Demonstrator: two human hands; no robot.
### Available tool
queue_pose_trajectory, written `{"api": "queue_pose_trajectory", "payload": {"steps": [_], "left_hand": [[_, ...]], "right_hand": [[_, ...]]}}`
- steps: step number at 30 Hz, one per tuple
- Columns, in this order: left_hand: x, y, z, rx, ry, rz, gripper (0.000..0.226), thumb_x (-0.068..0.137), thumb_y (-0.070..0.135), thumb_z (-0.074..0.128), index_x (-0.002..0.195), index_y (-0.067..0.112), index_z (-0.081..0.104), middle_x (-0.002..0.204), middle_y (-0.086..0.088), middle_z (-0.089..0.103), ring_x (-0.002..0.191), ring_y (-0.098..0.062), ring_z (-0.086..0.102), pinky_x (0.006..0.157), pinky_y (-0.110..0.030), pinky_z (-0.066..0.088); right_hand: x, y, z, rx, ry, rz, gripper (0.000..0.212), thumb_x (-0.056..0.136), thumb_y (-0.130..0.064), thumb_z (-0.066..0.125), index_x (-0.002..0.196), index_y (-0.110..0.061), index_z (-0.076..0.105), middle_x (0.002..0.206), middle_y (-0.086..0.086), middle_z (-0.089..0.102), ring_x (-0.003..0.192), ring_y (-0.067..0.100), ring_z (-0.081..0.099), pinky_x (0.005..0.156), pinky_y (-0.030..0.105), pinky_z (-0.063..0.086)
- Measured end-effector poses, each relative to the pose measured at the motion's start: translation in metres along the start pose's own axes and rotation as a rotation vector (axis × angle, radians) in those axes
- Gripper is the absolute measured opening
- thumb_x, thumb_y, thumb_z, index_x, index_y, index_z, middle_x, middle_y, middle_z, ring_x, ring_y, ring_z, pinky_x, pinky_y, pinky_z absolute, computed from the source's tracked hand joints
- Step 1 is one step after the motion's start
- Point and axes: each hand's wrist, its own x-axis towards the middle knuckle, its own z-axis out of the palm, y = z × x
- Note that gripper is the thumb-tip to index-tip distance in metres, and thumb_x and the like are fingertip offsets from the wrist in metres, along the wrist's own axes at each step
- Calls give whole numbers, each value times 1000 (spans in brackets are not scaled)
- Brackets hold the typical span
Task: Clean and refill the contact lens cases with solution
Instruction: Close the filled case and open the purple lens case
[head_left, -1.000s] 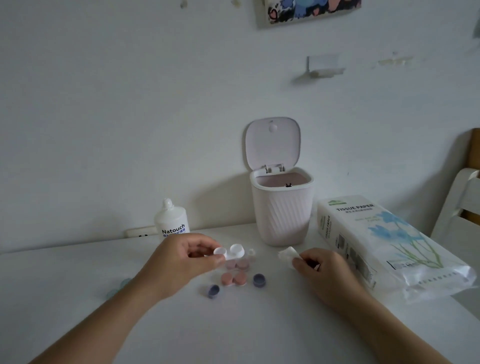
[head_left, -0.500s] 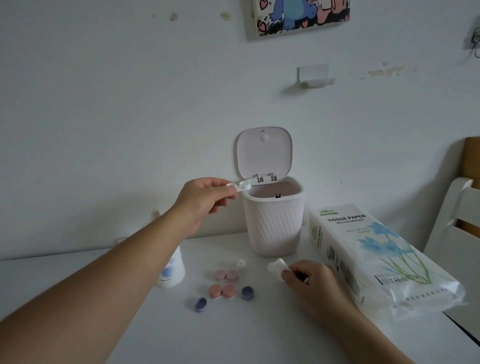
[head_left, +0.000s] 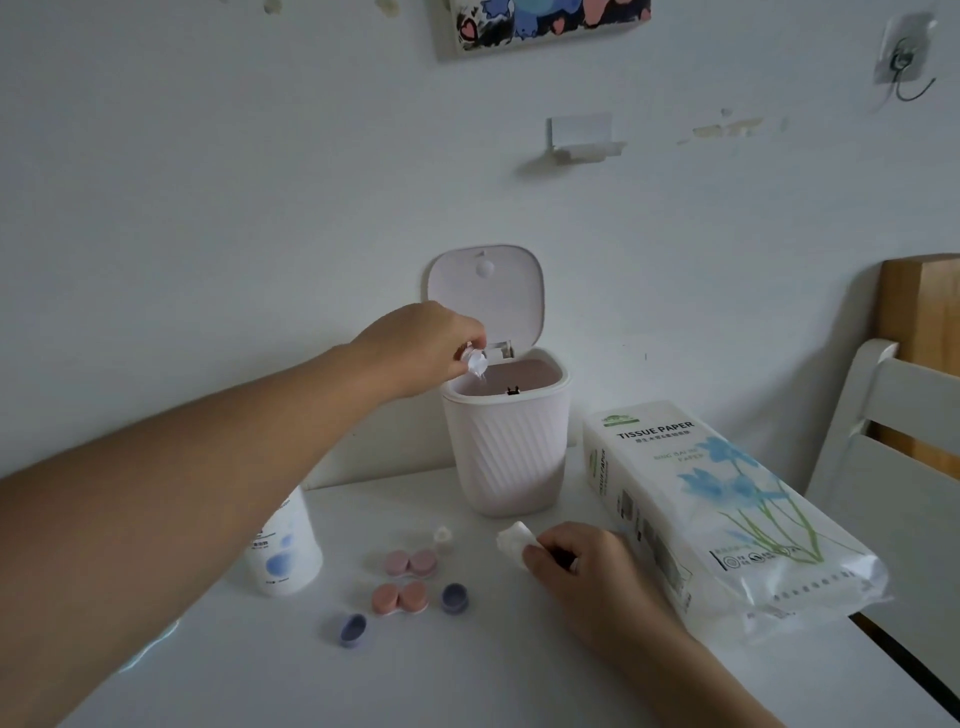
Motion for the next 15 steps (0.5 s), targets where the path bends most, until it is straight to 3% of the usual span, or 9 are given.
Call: {"api": "queue_pose_trajectory", "payload": {"steps": [3, 6, 11, 15], "left_hand": [[7, 5, -4, 352, -36, 223, 14, 98, 19, 54, 103, 22, 66, 89, 0, 68, 86, -24, 57, 75, -38, 49], [9, 8, -5, 520, -26, 346, 16, 98, 12, 51, 100, 21, 63, 86, 1, 66, 84, -24, 54, 71, -32, 41], [7, 8, -6, 615, -46, 380, 22, 96, 5, 48, 101, 22, 60, 87, 2, 64, 84, -24, 52, 71, -29, 34], [4, 9, -10, 557, 34, 431, 26, 88, -7, 52, 96, 15, 62, 79, -6, 61, 80, -30, 54, 71, -38, 45]], "right_hand": [[0, 1, 1, 6, -8, 4, 54, 73, -68, 45, 81, -16, 57, 77, -2, 58, 55, 5, 40, 53, 28, 38], [1, 1, 1, 27, -14, 12, 53, 74, -67, 46, 81, -15, 57, 77, -1, 58, 55, 4, 40, 56, 32, 42], [1, 3, 2, 16, -13, 1, 49, 74, -67, 46, 78, -19, 55, 66, -9, 53, 54, 5, 40, 52, 25, 34], [2, 3, 2, 33, -13, 8, 54, 73, -67, 46, 80, -15, 57, 76, -1, 58, 54, 5, 41, 54, 28, 36]]}}
